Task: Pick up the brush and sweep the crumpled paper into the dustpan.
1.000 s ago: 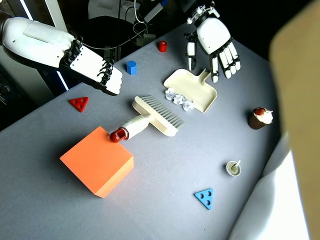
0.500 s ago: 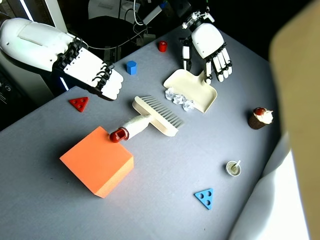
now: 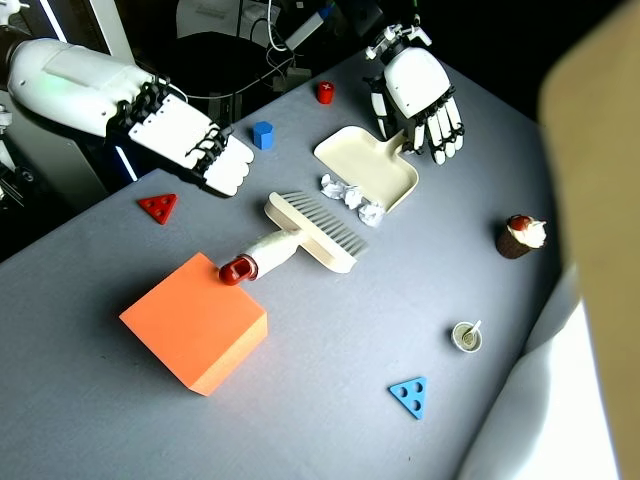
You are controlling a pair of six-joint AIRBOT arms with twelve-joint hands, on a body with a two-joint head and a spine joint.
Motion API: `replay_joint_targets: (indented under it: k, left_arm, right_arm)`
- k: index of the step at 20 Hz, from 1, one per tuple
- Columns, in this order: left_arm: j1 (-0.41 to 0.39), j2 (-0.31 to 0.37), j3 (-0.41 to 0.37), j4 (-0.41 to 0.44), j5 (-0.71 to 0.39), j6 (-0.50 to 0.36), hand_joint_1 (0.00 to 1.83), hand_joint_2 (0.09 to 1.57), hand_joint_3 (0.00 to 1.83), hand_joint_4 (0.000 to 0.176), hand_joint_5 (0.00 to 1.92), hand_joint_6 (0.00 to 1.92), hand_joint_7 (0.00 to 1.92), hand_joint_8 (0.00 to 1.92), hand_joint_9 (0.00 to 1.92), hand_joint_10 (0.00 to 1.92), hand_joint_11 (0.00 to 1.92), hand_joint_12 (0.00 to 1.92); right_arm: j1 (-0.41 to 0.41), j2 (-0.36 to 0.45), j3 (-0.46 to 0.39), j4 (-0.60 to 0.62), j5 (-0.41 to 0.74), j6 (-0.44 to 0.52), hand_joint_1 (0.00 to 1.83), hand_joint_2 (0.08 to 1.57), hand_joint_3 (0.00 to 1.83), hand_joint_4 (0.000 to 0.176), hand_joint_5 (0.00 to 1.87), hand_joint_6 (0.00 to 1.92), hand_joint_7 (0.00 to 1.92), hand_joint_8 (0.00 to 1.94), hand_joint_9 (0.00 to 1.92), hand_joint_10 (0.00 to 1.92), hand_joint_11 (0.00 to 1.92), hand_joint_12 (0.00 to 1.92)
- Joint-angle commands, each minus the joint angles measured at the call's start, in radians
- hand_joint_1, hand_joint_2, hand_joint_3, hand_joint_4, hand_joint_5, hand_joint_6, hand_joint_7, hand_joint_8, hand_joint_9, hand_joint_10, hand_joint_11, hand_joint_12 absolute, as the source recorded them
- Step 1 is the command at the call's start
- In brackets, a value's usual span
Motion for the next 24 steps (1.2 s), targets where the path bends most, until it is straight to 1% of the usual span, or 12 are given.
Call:
replay_joint_targets:
  k: [1,5,7,9,10,11,14,15,16,18,20,24]
  left_arm:
    - [-0.011,0.009,0.002,0.018,-0.100,0.014,1.14,1.10,0.00,0.000,1.03,0.89,0.45,0.01,0.38,0.01,0.26,0.29]
    - [-0.023,-0.001,0.016,0.001,-0.096,0.016,1.11,1.11,0.00,0.000,1.00,0.95,0.43,0.00,0.37,0.00,0.25,0.29]
    - [-0.025,-0.007,0.024,-0.003,-0.097,0.016,1.08,1.13,0.00,0.000,0.96,1.02,0.43,0.00,0.37,0.00,0.24,0.28]
    - [-0.035,-0.021,0.045,-0.003,-0.095,0.016,1.03,1.16,0.00,0.050,0.90,1.10,0.43,0.00,0.36,0.00,0.23,0.28]
    - [-0.042,-0.027,0.055,-0.003,-0.090,0.016,1.03,1.16,0.00,0.062,0.90,1.11,0.42,0.00,0.35,0.00,0.23,0.29]
    - [-0.050,-0.030,0.062,0.001,-0.084,0.016,1.01,1.16,0.00,0.103,0.91,1.10,0.42,0.00,0.35,0.00,0.24,0.29]
    - [-0.089,-0.044,0.094,0.021,-0.021,0.021,1.06,1.13,0.00,0.035,0.96,1.01,0.45,0.00,0.37,0.01,0.25,0.30]
    - [-0.094,-0.047,0.097,0.022,-0.019,0.022,1.06,1.13,0.00,0.035,0.96,1.01,0.45,0.00,0.37,0.01,0.25,0.30]
    - [-0.097,-0.050,0.099,0.024,-0.016,0.022,1.05,1.13,0.00,0.070,0.96,1.01,0.43,0.00,0.35,0.00,0.22,0.29]
    - [-0.103,-0.053,0.102,0.033,-0.003,0.022,1.08,1.12,0.00,0.000,0.97,0.99,0.40,0.00,0.32,0.00,0.18,0.28]
    - [-0.104,-0.053,0.105,0.047,0.008,0.022,1.08,1.12,0.00,0.000,0.98,0.98,0.40,0.00,0.31,0.00,0.18,0.29]
    - [-0.114,-0.041,0.108,0.065,0.053,0.031,1.06,1.12,0.00,0.059,0.97,1.00,0.36,0.00,0.29,0.00,0.12,0.39]
  right_arm:
    - [0.004,-0.005,0.003,-0.092,-0.147,-0.019,0.00,1.01,0.01,0.000,0.20,0.00,0.24,0.00,0.24,0.00,0.22,0.01]
    - [-0.020,-0.105,0.066,-0.120,-0.227,-0.105,0.00,1.02,0.01,0.000,0.22,0.01,0.27,0.01,0.26,0.02,0.24,0.01]
    - [-0.047,-0.146,0.110,-0.138,-0.251,-0.130,0.18,1.02,0.00,0.000,0.23,0.01,0.27,0.01,0.28,0.01,0.26,0.02]
    - [-0.068,-0.182,0.156,-0.138,-0.267,-0.161,0.56,0.97,0.00,0.000,0.21,0.00,0.27,0.00,0.28,0.01,0.27,0.02]
    - [-0.074,-0.200,0.177,-0.138,-0.276,-0.165,0.74,0.92,0.00,0.000,0.20,0.00,0.26,0.00,0.27,0.00,0.25,0.01]
    - [-0.076,-0.211,0.193,-0.138,-0.283,-0.168,0.83,0.90,0.00,0.000,0.18,0.00,0.24,0.00,0.25,0.00,0.24,0.00]
    - [-0.077,-0.266,0.264,-0.138,-0.297,-0.180,1.02,0.91,0.00,0.000,0.18,0.00,0.25,0.00,0.27,0.01,0.27,0.02]
    - [-0.073,-0.279,0.275,-0.135,-0.297,-0.184,1.02,0.91,0.00,0.000,0.18,0.00,0.25,0.00,0.27,0.01,0.27,0.02]
    - [-0.069,-0.291,0.285,-0.133,-0.297,-0.188,1.07,0.92,0.00,0.000,0.18,0.00,0.26,0.01,0.28,0.01,0.29,0.02]
    - [-0.060,-0.332,0.315,-0.133,-0.297,-0.189,1.11,0.94,0.01,0.000,0.20,0.01,0.28,0.01,0.30,0.01,0.30,0.03]
    - [-0.060,-0.361,0.342,-0.133,-0.297,-0.189,1.11,0.95,0.00,0.000,0.23,0.01,0.30,0.01,0.32,0.01,0.33,0.03]
    - [-0.057,-0.416,0.406,-0.148,-0.296,-0.189,1.10,0.96,0.00,0.000,0.22,0.01,0.30,0.01,0.29,0.00,0.29,0.01]
